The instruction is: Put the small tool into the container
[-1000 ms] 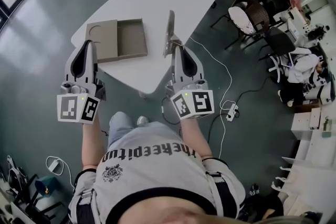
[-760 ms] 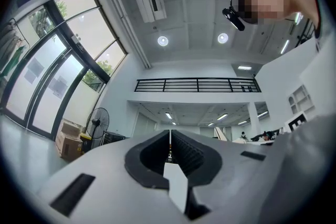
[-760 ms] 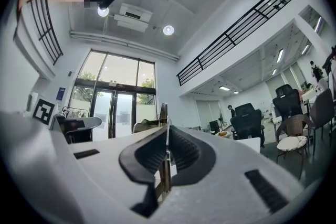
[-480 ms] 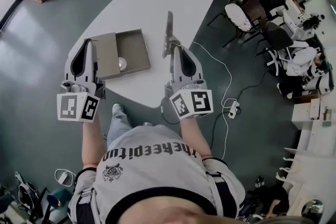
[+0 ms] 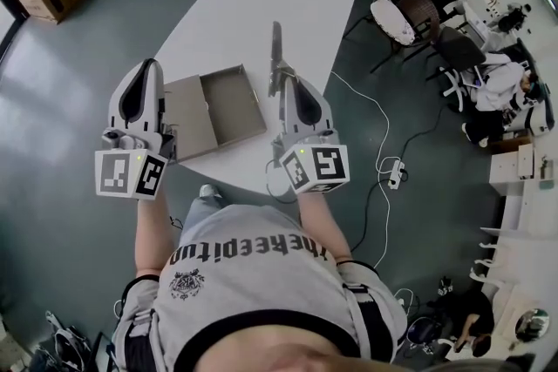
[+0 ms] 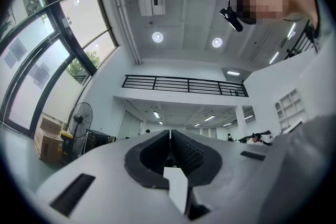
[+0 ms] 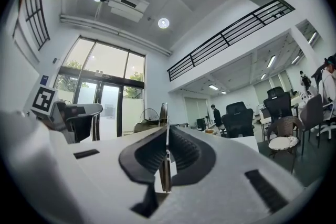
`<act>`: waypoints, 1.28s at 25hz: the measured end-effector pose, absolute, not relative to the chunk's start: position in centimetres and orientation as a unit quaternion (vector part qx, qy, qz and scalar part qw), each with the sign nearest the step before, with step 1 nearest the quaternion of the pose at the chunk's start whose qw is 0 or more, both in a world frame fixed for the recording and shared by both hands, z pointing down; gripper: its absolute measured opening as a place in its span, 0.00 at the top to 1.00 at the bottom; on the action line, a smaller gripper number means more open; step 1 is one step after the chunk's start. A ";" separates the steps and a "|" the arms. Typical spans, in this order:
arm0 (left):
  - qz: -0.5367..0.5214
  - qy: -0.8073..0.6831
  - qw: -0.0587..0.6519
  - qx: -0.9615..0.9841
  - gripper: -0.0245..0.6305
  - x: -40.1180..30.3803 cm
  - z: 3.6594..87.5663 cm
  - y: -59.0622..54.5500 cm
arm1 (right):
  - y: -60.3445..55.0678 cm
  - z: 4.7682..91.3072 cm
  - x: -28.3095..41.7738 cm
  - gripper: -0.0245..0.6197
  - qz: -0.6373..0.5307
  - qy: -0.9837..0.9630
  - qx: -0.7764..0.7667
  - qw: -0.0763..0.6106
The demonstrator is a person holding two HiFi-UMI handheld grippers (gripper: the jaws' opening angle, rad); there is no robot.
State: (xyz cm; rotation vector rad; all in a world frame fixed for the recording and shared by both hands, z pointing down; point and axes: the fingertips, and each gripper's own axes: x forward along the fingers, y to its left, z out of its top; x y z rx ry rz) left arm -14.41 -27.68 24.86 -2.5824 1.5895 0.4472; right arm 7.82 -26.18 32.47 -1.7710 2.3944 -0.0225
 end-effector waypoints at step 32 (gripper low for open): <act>0.099 0.418 -0.038 -0.902 0.94 -15.9 33.1 -41.9 | -34.4 55.0 2.6 0.95 -0.148 0.735 -0.632 -0.199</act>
